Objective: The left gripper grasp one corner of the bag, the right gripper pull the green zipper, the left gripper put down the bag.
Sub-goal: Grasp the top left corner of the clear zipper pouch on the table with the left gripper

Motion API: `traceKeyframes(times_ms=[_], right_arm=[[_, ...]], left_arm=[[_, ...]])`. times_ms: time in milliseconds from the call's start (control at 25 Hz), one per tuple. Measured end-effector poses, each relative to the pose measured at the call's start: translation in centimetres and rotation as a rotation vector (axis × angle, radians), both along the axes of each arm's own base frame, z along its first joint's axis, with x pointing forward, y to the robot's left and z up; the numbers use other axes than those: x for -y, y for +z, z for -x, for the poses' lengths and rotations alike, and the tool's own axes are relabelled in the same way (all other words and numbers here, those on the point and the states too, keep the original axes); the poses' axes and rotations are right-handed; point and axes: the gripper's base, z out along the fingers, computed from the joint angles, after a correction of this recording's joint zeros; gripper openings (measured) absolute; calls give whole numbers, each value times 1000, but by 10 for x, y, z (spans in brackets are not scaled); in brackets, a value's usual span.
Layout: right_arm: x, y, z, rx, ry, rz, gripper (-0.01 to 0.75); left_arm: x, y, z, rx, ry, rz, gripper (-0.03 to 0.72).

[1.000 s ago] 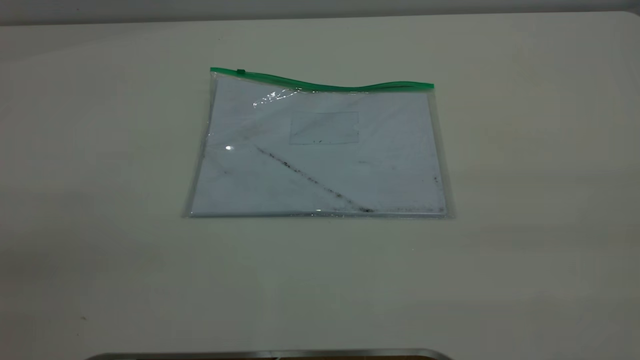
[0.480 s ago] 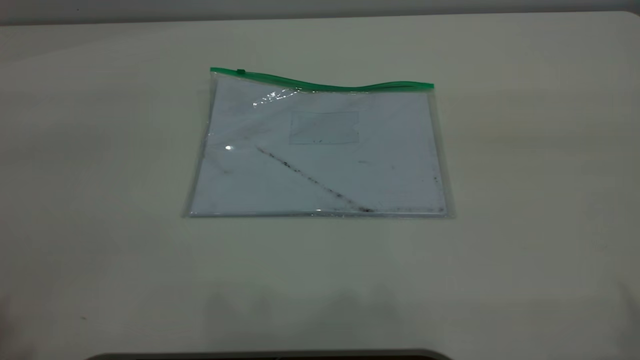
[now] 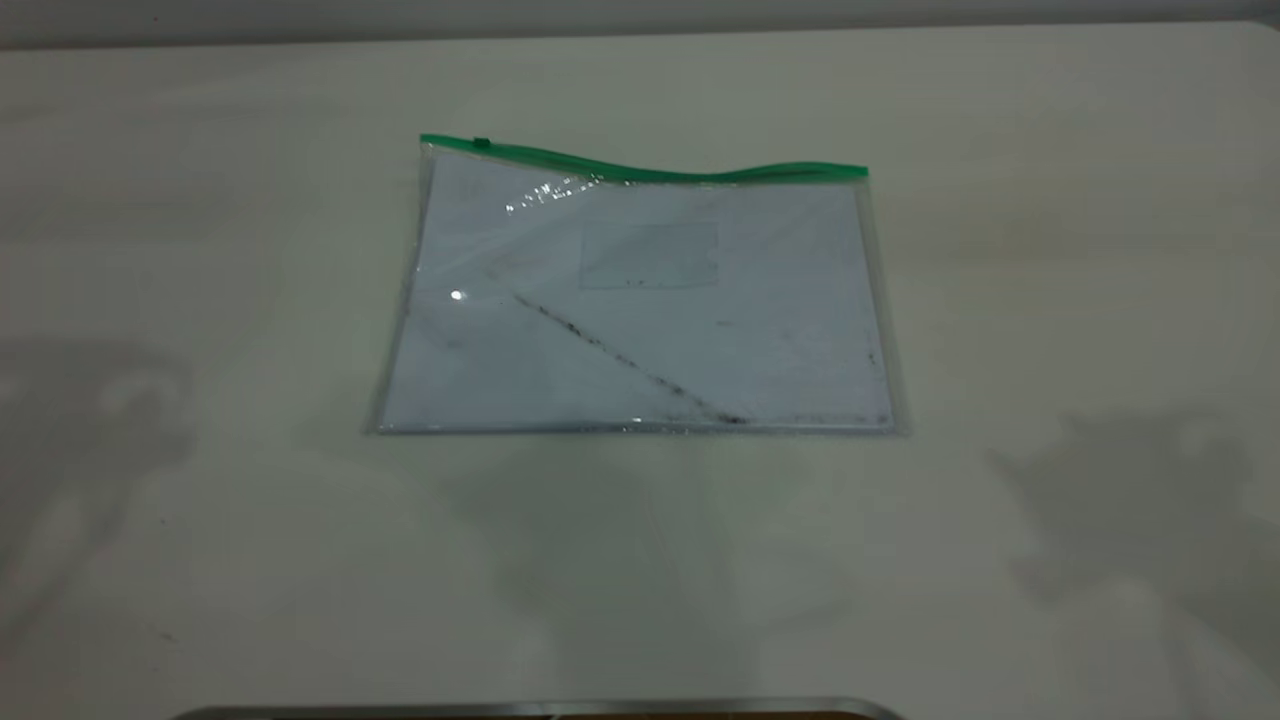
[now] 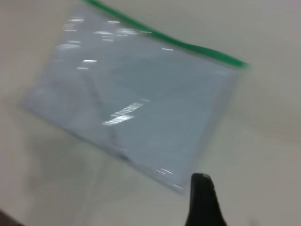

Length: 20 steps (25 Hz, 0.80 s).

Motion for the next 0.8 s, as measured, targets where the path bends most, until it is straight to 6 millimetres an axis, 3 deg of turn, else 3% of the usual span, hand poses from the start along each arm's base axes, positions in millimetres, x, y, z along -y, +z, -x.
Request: traceKeyframes(times_ms=[200,360,520,800], right_arm=[[-38,-22,-35,-56,123,-37,553],[-60,-33,-52,-96,166,-75,553],[-67,-38,-60,-116,183,-88,553],[-67,-38,-63,-111,175,-83,553]], left_arm=[[7,-49,-72,-87,-62,110,588],[18,-90,-120,-107,-178,239,588],[28,-125,-152,-77,-265,365,588],[38,-174,-183,-67,-306,492,588]])
